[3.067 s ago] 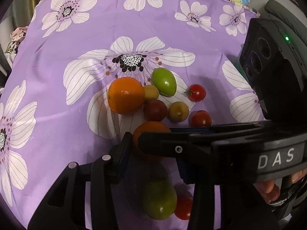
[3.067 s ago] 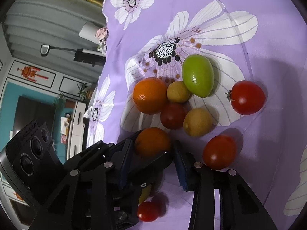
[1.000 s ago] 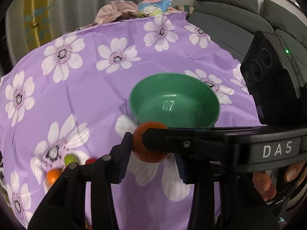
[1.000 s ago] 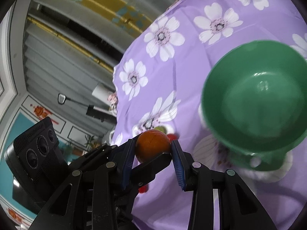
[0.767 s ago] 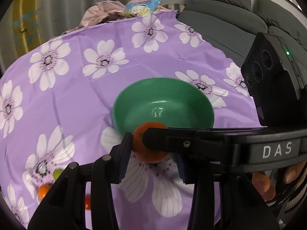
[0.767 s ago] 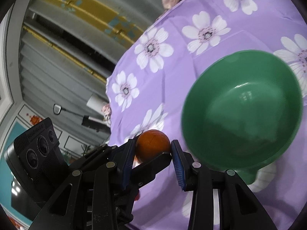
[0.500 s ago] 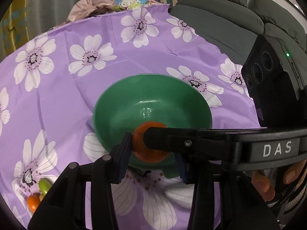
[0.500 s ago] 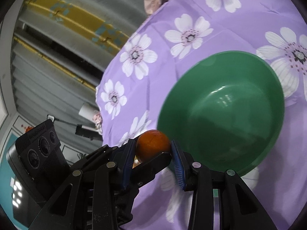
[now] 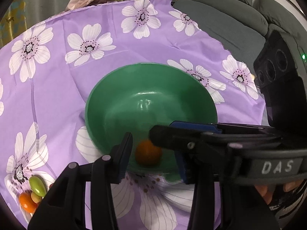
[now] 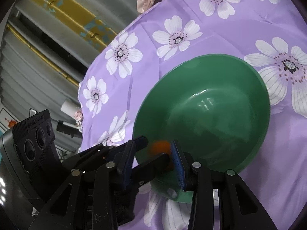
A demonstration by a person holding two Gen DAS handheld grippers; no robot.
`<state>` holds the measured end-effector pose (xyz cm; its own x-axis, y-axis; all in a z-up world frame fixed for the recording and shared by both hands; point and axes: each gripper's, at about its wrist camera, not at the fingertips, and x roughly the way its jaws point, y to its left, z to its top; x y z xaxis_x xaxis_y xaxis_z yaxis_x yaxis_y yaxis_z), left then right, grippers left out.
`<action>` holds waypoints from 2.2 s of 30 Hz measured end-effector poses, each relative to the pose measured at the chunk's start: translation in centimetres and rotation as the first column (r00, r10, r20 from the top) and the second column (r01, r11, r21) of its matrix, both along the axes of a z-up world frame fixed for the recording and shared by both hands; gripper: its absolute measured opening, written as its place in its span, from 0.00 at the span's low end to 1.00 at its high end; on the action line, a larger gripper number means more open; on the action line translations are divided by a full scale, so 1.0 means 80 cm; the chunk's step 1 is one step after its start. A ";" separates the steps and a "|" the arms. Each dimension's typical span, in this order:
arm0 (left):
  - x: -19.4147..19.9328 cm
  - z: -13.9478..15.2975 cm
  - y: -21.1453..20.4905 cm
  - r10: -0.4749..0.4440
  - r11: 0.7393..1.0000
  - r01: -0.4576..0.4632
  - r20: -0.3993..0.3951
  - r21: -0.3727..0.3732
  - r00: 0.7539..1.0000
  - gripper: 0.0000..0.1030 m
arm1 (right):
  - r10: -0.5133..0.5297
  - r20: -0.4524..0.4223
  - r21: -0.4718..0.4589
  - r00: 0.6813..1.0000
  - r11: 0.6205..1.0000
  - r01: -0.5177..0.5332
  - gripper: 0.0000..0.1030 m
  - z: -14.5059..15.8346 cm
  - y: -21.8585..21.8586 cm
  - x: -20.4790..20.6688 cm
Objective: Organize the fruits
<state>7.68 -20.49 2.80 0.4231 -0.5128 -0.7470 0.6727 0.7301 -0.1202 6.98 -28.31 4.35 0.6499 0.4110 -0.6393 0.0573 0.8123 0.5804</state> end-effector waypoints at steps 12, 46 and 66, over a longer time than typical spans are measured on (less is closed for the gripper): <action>-0.044 -0.007 0.114 0.212 0.976 -0.215 -0.061 -0.046 0.975 0.52 | -0.090 0.027 0.024 0.996 0.996 0.090 0.44 0.013 -0.030 -0.033; -0.156 -0.061 0.316 0.523 0.851 -0.525 -0.091 0.006 0.847 0.52 | 0.332 -0.113 -0.043 0.937 0.940 -0.338 0.53 -0.025 0.166 -0.042; -0.125 -0.071 0.310 0.444 0.894 -0.437 -0.050 0.101 0.895 0.37 | 0.500 -0.216 0.124 0.838 0.866 -0.485 0.53 -0.069 0.276 0.003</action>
